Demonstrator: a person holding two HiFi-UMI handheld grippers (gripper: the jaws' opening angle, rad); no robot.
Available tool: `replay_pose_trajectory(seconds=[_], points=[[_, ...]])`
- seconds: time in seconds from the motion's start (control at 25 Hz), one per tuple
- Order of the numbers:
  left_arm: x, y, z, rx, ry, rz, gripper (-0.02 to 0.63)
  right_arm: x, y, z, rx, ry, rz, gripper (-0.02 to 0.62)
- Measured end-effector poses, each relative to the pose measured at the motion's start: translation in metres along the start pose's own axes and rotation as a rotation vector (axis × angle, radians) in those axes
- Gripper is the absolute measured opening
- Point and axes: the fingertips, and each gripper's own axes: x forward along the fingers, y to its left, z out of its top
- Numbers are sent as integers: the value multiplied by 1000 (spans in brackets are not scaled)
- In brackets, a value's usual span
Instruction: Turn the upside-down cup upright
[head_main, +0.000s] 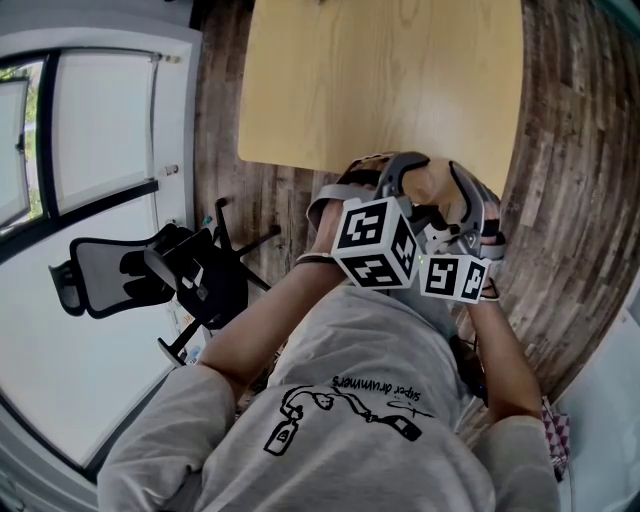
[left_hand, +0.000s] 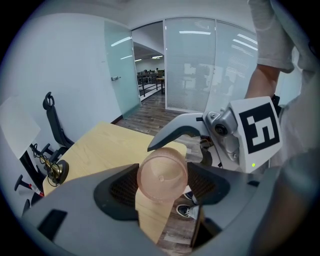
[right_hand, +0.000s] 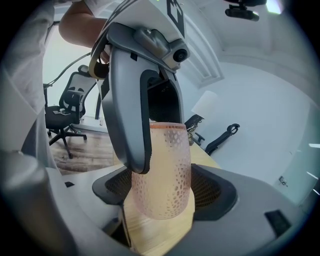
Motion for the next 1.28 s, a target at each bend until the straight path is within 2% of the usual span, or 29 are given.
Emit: replay_pose_trajectory(seconds=[0.32, 0.76, 1.0, 1.28], points=[[0, 4, -3, 4, -28, 5, 302, 3, 0, -2, 30, -19, 3, 348], [1, 16, -1, -33, -97, 11, 304, 11, -11, -15, 108, -27, -11, 348], [-3, 21, 0, -73, -153, 14, 302, 14, -17, -18, 162, -52, -10, 348], [-7, 21, -4, -151, -225, -5, 302, 18, -20, -24, 292, -120, 0, 350]])
